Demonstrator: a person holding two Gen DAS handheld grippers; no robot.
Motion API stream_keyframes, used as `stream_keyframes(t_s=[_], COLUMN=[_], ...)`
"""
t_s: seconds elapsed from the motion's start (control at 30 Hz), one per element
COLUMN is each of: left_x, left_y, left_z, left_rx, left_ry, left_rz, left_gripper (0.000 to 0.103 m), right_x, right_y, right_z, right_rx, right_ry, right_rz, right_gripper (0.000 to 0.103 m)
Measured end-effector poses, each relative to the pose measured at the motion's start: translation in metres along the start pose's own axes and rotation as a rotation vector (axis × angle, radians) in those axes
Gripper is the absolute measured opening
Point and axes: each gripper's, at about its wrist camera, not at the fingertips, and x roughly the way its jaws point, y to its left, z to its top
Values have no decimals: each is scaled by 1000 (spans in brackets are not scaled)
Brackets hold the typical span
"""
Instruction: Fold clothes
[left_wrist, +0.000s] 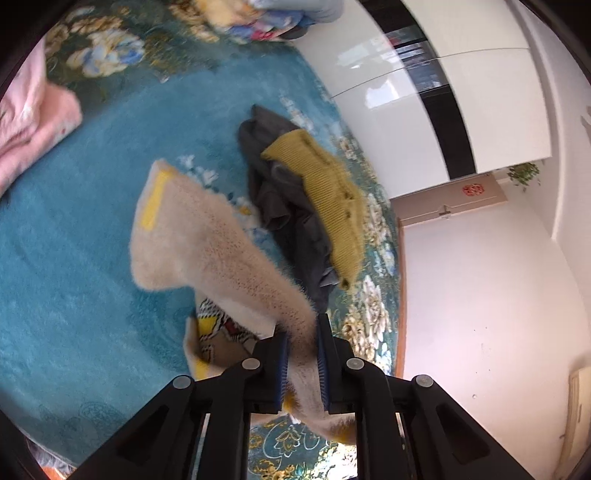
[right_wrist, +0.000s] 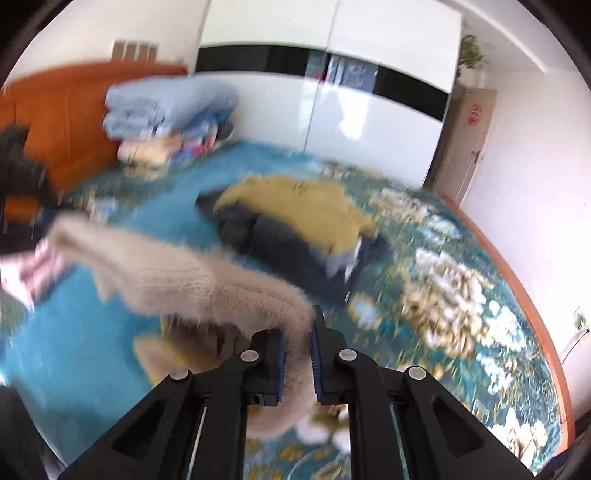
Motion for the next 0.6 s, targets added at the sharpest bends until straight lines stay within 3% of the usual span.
stream_keyframes(t_s=[0.13,0.3,0.6], left_x=[-40,-94,-198], left_y=[-35,-67,-97], left_z=[-1,-19,-74], left_rx=[100,211,298], left_ry=[-84,-182,-235], left_rz=[-52,-114,-244], left_gripper=[15,15,14], right_x=[-32,-84,-187], right_y=[-1,-6,-22], right_z=[35,51,53], right_rx=[-26,-24,-59], right_ry=[-114,-240,-372], right_rz=[-25,-18,87], right_gripper=[11,11,11])
